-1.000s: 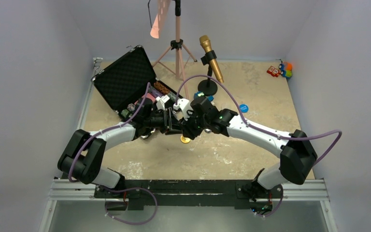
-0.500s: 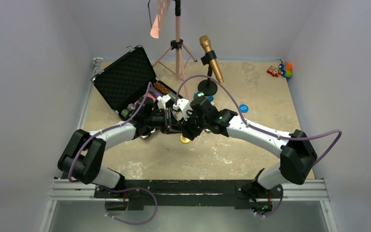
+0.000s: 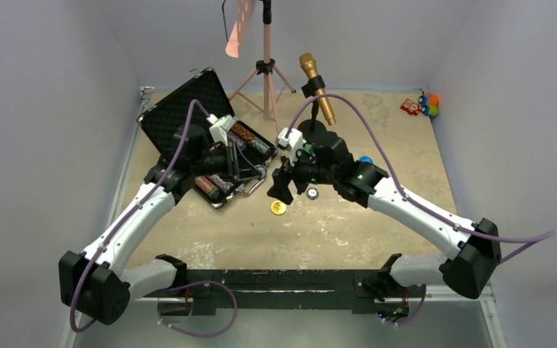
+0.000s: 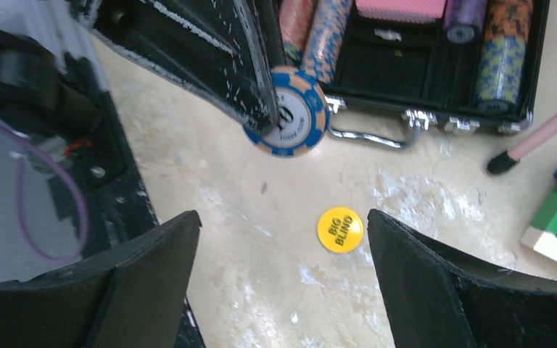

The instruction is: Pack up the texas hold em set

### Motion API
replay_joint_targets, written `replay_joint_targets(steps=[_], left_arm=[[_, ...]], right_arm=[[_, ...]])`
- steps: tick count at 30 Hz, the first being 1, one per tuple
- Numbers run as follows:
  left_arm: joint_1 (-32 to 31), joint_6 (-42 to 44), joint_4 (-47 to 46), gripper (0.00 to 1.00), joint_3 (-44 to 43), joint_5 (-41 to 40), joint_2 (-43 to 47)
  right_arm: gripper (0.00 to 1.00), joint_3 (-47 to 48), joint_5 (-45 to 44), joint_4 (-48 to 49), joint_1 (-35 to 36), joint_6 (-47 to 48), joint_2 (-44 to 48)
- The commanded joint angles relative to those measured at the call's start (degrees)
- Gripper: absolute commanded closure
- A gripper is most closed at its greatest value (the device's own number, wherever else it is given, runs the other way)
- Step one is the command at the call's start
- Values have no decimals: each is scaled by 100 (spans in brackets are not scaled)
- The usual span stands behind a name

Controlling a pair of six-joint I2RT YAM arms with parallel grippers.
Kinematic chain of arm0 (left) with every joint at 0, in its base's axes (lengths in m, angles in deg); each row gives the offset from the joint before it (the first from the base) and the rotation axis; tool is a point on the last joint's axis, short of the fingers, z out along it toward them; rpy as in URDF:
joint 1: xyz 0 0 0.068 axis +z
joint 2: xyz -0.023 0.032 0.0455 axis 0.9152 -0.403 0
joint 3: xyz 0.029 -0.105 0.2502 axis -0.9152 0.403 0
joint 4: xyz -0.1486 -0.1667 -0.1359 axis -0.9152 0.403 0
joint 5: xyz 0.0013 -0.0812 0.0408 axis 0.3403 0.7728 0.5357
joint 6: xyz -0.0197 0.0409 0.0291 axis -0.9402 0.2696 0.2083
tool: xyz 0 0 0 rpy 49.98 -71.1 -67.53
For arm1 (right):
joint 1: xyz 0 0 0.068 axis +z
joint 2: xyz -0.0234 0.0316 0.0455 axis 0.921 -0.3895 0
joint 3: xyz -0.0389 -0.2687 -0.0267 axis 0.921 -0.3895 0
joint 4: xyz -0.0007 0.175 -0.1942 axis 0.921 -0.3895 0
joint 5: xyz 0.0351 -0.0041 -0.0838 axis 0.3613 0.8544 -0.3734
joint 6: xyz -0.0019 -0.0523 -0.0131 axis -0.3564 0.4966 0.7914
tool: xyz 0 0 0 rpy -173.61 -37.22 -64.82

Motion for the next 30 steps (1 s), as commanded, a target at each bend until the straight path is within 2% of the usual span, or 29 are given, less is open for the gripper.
replay_joint_targets(steps=[1, 4, 7, 12, 17, 20, 25, 30], left_arm=[[275, 1222, 993, 100, -493, -719, 673], [290, 1963, 1088, 100, -509, -711, 1089], [290, 2532, 789, 100, -296, 6, 1470], [295, 2498, 26, 100, 135, 1175, 1696], [290, 2432, -162, 100, 167, 1764, 1556], [290, 2356, -315, 100, 176, 1939, 1520], [290, 2431, -272, 100, 177, 1764, 1586], [290, 2450, -292, 100, 201, 1676, 1618]], right_arm=[[10, 285, 1379, 902, -509, -744, 328], [13, 197, 2287, 1625, -881, -1418, 352], [16, 151, 2658, 2034, -940, -1600, 276], [22, 153, 2950, 2513, -928, -1863, -78], [30, 206, 3304, 2858, -751, -1896, -260], [34, 223, 3553, 2923, -704, -1917, -365], [40, 116, 3948, 2881, -672, -1946, -408], [54, 43, 4001, 2566, -642, -1781, -362]])
